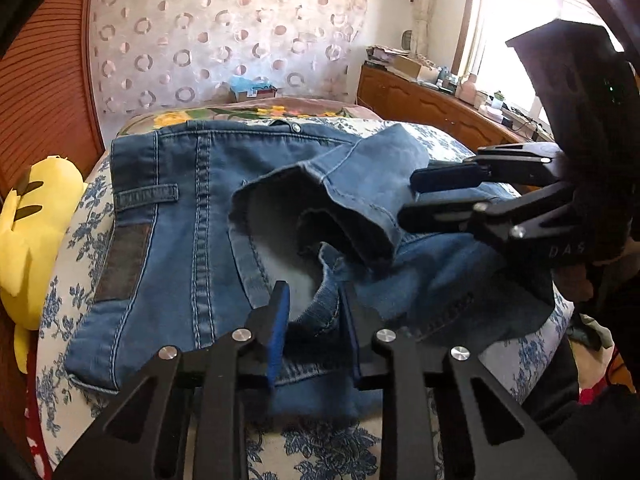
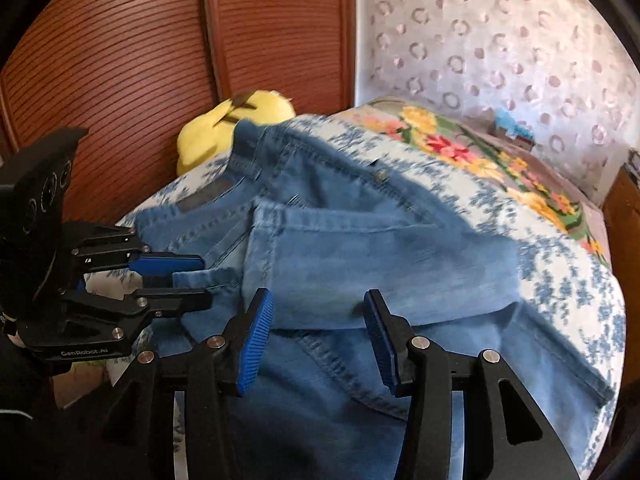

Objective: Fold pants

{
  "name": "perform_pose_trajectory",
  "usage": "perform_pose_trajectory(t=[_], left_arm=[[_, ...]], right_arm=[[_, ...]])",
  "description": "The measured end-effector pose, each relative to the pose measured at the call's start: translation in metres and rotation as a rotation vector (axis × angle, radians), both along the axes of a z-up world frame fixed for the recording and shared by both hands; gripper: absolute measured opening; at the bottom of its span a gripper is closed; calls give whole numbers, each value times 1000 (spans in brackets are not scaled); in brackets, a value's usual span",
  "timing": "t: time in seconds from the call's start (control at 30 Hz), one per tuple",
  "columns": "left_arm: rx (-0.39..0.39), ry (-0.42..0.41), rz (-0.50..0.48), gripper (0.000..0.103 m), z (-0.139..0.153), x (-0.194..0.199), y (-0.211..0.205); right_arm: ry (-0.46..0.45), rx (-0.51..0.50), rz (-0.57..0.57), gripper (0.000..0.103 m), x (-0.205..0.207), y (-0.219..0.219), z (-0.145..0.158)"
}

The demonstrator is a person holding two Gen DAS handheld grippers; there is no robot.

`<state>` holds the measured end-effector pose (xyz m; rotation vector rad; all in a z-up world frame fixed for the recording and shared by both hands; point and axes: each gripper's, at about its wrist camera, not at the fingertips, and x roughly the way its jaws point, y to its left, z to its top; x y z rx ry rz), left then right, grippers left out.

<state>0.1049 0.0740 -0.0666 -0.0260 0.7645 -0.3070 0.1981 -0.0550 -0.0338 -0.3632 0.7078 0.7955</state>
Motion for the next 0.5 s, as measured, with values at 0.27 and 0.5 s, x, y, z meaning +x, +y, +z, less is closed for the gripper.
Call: perform_pose_trajectory(t=[0.27,0.5], left_arm=[[-8,18,9,26,-8,1,3],[-19,0,-2,19,-8,-2,3]], right_arm=[[23,21,12,50,-13,24,-3],[-4,-46,6,12,-4,36,-14]])
